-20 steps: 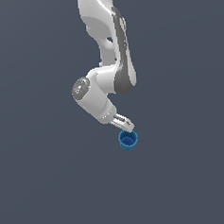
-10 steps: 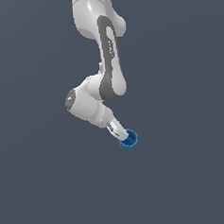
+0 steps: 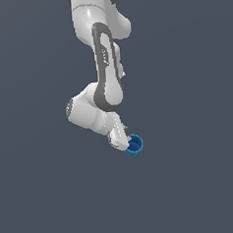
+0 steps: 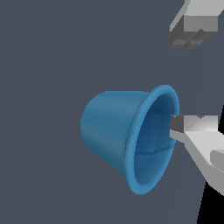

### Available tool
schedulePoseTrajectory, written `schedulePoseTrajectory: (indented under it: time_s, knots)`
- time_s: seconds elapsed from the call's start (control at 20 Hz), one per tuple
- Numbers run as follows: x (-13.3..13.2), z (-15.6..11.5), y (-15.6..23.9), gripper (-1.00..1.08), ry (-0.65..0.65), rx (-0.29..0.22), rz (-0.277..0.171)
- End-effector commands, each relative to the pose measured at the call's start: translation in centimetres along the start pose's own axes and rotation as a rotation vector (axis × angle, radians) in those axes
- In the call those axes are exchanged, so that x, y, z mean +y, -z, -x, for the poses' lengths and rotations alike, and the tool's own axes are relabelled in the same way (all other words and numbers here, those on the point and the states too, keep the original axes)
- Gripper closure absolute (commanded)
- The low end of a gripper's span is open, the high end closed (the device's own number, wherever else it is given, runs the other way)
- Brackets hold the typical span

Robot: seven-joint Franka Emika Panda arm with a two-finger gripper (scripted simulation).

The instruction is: Pick up the object and move it to a goal position.

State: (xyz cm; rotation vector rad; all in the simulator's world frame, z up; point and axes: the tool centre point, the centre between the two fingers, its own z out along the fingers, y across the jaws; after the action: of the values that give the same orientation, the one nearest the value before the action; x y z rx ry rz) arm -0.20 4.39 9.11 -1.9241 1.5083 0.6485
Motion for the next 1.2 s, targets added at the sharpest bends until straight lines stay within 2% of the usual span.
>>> schedulePoseTrajectory:
  time_s: [0.0, 0.35, 0.8, 0.85, 1.15]
  knots:
    - [-0.1, 0.0, -0.1, -0.2, -0.03, -0.017, -0.013]
    - [-0.2, 0.0, -0.3, -0.2, -0.039, -0.023, -0.017]
    - [-0.2, 0.1, -3.1, -0.2, -0.046, -0.026, -0.019]
    - [-0.2, 0.1, -3.1, 1.08, -0.046, -0.026, -0.019]
    - [-0.2, 0.1, -3.1, 1.08, -0.046, -0.026, -0.019]
